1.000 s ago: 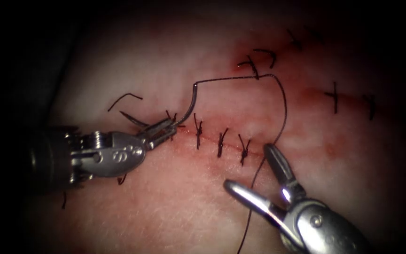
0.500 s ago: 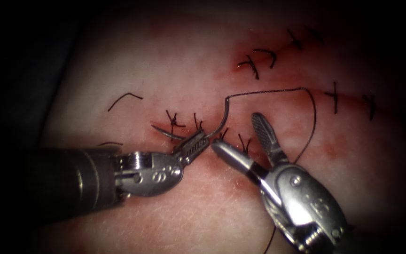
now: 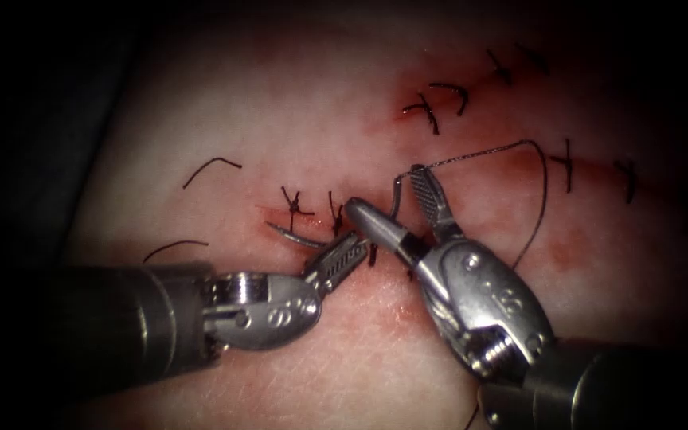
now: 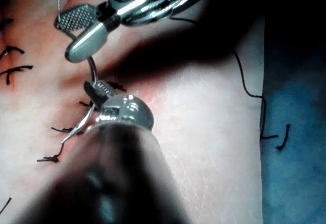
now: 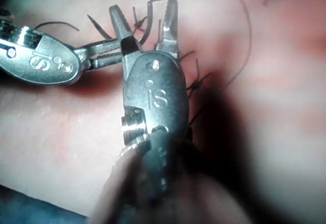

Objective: Wound Closure
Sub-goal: Hand the needle over to the right gripper, then pass the needle to the left gripper to adjust grip.

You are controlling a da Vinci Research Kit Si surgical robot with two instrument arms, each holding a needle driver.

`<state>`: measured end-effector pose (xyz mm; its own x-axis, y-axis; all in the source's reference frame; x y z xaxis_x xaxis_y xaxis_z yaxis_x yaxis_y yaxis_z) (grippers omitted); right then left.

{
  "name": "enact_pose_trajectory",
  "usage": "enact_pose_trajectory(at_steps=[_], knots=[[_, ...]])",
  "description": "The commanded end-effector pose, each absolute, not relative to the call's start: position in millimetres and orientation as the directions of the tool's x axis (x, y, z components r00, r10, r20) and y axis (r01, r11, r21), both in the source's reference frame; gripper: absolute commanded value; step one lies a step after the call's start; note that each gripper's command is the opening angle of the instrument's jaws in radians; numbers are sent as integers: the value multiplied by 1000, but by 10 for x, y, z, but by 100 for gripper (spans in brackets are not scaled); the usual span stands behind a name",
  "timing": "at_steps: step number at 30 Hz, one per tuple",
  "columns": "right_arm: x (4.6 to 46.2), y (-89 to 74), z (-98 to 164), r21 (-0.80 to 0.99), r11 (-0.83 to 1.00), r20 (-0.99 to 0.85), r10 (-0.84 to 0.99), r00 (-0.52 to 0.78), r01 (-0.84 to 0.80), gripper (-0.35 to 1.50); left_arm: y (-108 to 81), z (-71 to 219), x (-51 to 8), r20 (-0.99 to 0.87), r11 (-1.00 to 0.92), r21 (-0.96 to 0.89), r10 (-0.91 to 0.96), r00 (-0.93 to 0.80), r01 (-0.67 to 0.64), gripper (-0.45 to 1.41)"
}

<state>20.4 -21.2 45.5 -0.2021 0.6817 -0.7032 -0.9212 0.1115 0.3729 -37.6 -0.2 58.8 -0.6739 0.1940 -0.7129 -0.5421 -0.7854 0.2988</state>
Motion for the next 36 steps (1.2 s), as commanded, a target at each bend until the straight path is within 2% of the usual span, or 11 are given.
enact_pose_trajectory(at_steps=[1, 4, 6, 7, 8, 9, 17, 20, 24, 29, 36], knots=[[210, -219, 465, 372, 115, -703, 683, -199, -921, 78, -4, 594, -381, -714, -787, 298, 193, -673, -541, -45], [210, -219, 466, 375, 112, -699, 687, -201, -920, 81, -5, 593, -383, -716, -787, 298, 190, -672, -540, -45], [212, -220, 465, 372, 110, -699, 686, -201, -922, 46, -6, 593, -386, -715, -787, 304, 184, -675, -536, -45], [213, -219, 465, 372, 108, -699, 686, -201, -922, 20, -6, 593, -387, -716, -787, 304, 182, -674, -536, -45], [214, -219, 464, 372, 108, -699, 687, -201, -922, -23, -7, 593, -388, -717, -787, 305, 181, -674, -536, -45], [214, -219, 463, 371, 108, -697, 688, -200, -922, -35, -7, 593, -389, -716, -787, 306, 181, -674, -536, -45], [211, -214, 459, 306, 95, -704, 692, -158, -947, -35, -10, 593, -389, -716, -786, 309, 178, -675, -535, -45], [207, -211, 460, 271, 143, -725, 681, -104, -952, -35, -10, 592, -390, -721, -787, 303, 179, -669, -538, 0], [198, -206, 462, 210, 289, -766, 642, 26, -934, -35, -8, 585, -385, -771, -832, 236, 154, -617, -503, 21], [182, -203, 463, 211, 459, -793, 596, 123, -863, -35, 8, 569, -375, -782, -911, 90, 185, -595, -401, 24], [171, -202, 464, 174, 652, -834, 495, 242, -738, -35, 38, 558, -364, -797, -966, -66, 203, -569, -251, 5]])
